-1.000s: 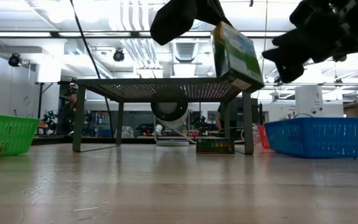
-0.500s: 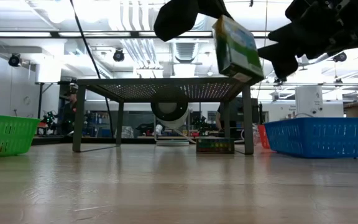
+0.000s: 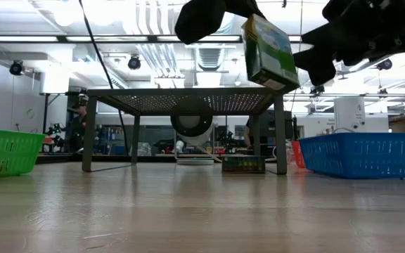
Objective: Pick & Place Office Desk Supplies
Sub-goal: Put the bottom pack of yellow crayons into the blue bin
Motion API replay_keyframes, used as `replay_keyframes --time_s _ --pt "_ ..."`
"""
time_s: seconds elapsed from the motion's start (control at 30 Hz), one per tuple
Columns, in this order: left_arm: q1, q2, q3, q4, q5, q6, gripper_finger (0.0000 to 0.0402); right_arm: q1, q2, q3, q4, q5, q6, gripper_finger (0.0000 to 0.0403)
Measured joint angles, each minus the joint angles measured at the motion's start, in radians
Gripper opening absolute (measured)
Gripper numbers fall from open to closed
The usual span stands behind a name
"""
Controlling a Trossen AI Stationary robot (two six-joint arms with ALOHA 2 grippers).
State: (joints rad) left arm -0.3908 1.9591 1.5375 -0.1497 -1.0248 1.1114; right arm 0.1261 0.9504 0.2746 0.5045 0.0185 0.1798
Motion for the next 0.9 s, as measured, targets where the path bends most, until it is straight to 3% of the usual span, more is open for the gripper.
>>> replay_keyframes --time_s 0.17,0.57,0.73,0.9 --pt "0.000 0.000 0.000 0.005 0.004 0.019 0.0001 0.000 0.001 0.000 -0.026 0.087 0.003 0.0261" --pt "-0.004 0.000 0.000 0.084 0.034 0.094 0.0001 0.000 -0.006 -0.001 -0.027 0.086 0.048 0.0251" --pt "0.001 0.000 0.000 0.083 0.105 0.097 0.0001 0.000 -0.005 -0.002 -0.004 0.019 0.031 0.0250" --pt "0.011 0.000 0.000 0.099 0.113 0.097 0.0001 0.001 -0.005 -0.002 0.016 -0.080 -0.024 0.0244"
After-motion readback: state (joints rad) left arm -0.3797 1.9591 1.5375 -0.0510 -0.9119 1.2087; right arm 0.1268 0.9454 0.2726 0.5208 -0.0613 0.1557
